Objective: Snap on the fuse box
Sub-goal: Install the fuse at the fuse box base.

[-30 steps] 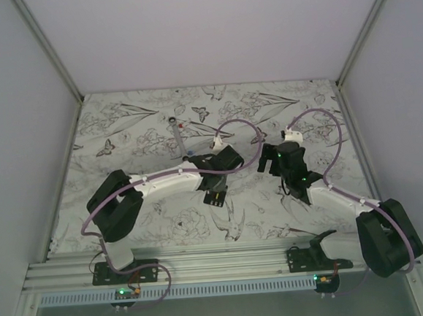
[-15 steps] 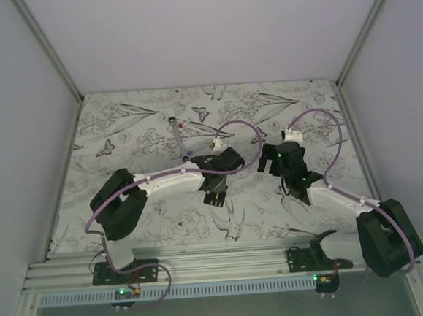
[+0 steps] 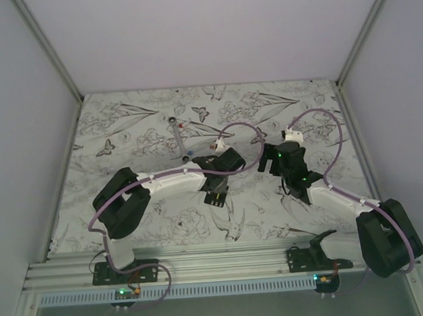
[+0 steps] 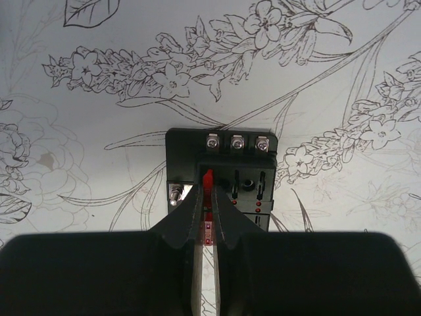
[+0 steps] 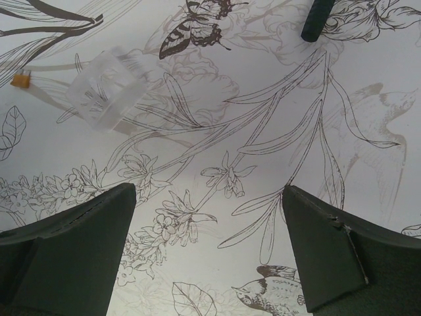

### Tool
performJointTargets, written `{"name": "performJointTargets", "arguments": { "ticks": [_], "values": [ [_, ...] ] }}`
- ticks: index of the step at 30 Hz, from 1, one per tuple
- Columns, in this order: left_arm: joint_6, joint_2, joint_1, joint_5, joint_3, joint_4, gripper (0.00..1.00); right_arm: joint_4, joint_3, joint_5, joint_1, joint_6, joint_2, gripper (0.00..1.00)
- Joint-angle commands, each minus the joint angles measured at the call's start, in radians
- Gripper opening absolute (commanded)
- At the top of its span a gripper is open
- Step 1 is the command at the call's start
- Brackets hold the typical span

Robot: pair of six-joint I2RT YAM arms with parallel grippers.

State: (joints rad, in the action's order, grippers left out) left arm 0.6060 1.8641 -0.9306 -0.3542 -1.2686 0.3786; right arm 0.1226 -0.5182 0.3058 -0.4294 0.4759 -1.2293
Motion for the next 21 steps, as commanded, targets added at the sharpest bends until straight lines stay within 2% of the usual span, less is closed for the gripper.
{"name": "performJointTargets", "arguments": {
  "ticks": [1,21],
  "values": [
    [-0.045,0.012,-0.008,0.029,0.005,-0.003,0.00,0.018,-0.007,0.009,0.008,0.000,0.013,1.00],
    [-0.004,0.047,-0.004,0.101,0.086,-0.003,0.00,0.025,-0.010,-0.023,0.008,-0.008,0.000,1.00]
  ]
}}
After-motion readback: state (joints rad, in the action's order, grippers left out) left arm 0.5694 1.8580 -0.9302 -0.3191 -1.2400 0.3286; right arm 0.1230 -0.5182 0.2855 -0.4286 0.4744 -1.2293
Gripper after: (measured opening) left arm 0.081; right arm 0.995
